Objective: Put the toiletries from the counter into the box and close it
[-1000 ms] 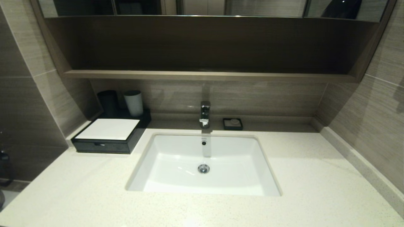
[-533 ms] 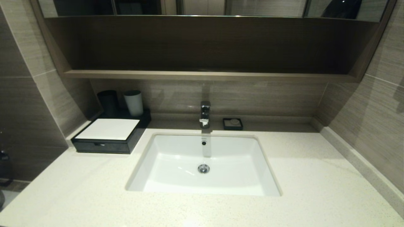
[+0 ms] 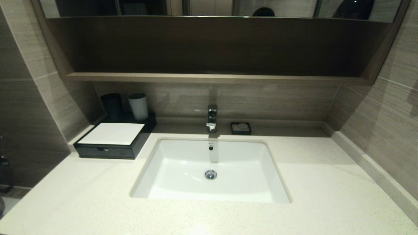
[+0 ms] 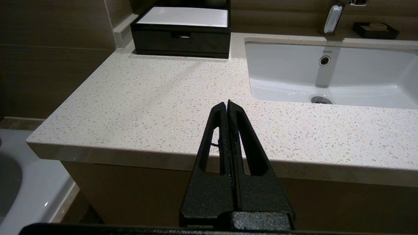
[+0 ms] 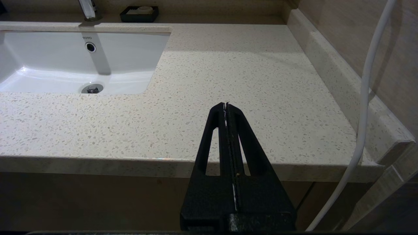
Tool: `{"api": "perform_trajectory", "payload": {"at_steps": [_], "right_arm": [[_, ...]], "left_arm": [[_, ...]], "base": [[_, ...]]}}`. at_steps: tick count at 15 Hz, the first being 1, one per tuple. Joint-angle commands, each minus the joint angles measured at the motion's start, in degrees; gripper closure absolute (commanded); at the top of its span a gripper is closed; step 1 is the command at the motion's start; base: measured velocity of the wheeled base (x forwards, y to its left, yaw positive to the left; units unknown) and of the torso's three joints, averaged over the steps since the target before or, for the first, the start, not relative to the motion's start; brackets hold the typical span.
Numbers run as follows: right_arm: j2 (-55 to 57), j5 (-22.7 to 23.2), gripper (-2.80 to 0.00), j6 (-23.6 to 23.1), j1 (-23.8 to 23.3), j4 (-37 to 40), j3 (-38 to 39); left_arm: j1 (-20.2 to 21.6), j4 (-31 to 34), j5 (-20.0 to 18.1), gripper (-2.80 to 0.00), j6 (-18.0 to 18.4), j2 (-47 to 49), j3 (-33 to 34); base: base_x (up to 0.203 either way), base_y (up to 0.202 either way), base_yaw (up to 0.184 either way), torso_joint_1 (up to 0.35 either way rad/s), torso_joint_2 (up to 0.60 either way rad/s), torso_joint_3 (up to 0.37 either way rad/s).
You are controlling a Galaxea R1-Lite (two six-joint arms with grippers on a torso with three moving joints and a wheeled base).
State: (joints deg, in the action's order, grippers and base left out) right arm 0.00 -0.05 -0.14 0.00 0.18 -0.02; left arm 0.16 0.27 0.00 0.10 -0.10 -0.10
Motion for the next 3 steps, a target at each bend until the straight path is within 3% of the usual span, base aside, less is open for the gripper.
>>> {"api": "perform_trajectory", "payload": {"at_steps": [1, 3], "right_arm": [[-0.1, 0.0, 0.0, 0.0, 0.0, 0.0, 0.0], [-0.1, 0.0, 0.0, -0.1, 0.0, 0.0, -0.1]], "left_arm": [[0.0, 0.0, 0.0, 0.0, 0.0, 0.0, 0.0], [0.0, 0.0, 0.0, 0.0, 0.0, 0.0, 0.0]], "base": [[0.0, 0.0, 0.0, 0.0, 0.0, 0.0], [0.0, 0.0, 0.0, 0.0, 0.0, 0.0]]}}
